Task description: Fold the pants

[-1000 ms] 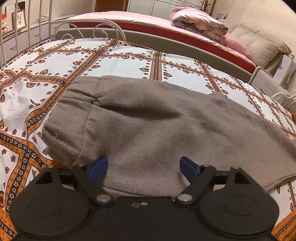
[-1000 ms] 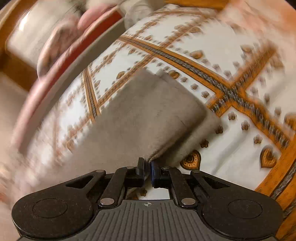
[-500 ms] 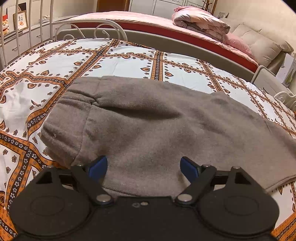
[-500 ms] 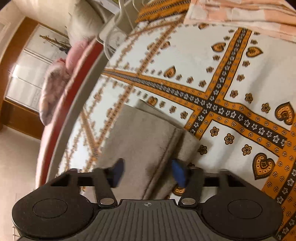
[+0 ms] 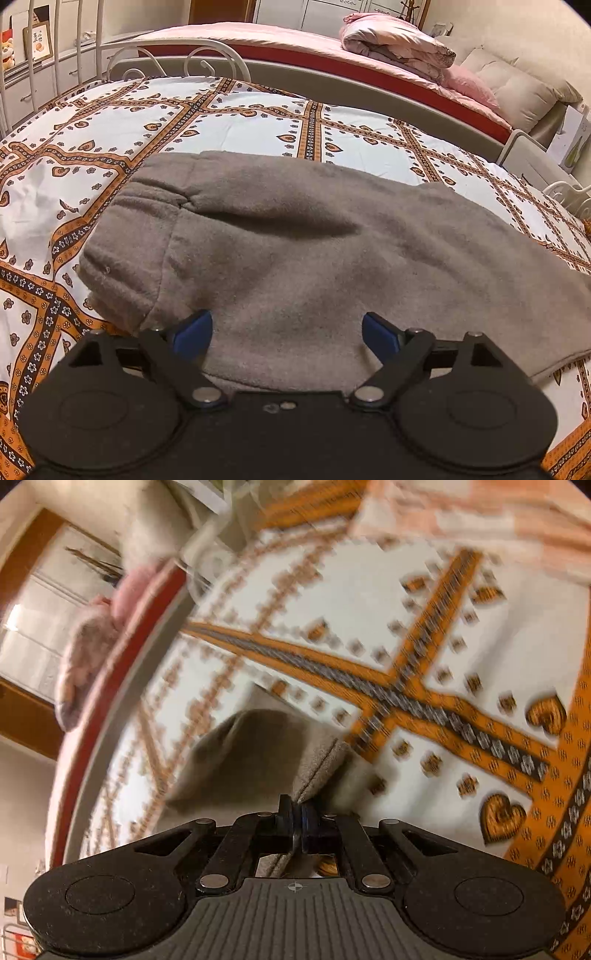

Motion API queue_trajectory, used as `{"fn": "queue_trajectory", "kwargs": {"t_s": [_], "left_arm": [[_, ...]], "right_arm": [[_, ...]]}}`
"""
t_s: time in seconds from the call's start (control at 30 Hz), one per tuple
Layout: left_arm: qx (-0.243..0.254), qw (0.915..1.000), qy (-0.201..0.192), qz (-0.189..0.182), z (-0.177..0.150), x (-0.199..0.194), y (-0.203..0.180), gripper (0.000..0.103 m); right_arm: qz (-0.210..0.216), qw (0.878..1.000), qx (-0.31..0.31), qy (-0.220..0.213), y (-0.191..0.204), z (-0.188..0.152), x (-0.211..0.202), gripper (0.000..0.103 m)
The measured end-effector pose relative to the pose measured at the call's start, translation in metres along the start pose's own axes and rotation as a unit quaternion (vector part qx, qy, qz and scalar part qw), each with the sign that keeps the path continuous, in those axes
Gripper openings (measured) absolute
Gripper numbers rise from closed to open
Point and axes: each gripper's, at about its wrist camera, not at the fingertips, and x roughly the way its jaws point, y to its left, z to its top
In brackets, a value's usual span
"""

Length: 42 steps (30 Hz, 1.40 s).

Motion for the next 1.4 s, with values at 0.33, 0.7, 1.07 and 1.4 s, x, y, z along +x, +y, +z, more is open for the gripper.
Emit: {"fn": "queue_trajectory", "kwargs": {"t_s": [0.33,0.7,1.07,1.4], "left_arm": [[-0.001,1.0000,-0.001,0.001,0.000,0.000,0.000,0.081],[0.003,1.0000,0.000,0.002,0.000,-0.001,-0.002,0.081],[0.005,1.0000,0.001,0.001,0.000,0.000,-0.001,0.082],[0.007,0.9999,0.004,0.010,0.002,0.003,-0.007,0.085]], "right_arm": [[0.030,0.999,0.005,-0.022,0.002,-0.002,-0.014,0.005],[0.009,1.000,-0.002,-0.030,0.000,0.000,-0.022,0.006],[0.017,0.997,0.040,-0.067,-0.014,0.009,-0.042,0.016],[0.012,0.999,0.043,-0.020,-0.021,0.011,-0.023,0.017]]}}
